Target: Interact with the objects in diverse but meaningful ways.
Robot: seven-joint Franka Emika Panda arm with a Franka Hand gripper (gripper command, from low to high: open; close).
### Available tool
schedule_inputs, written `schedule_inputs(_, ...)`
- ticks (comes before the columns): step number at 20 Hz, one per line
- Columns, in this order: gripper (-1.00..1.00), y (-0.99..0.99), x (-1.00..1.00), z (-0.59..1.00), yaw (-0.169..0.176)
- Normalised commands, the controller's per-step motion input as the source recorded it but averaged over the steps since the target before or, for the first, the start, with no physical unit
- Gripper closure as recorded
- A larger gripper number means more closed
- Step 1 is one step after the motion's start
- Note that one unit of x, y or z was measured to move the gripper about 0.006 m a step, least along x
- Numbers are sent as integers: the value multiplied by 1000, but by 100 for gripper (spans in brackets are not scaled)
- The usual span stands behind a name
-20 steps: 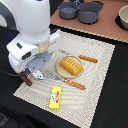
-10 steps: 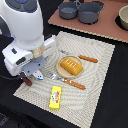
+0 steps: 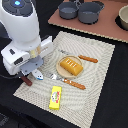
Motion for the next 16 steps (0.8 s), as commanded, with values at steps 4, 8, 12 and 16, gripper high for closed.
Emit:
schedule_inputs(4,-100,-44,-123,-231,-22)
schedule_inputs(8,-100,-76,-70,-167,-26)
schedule_inputs(12,-100,-101,-34,-119,-28)
schedule_inputs(16,100,-101,-37,-150,-24)
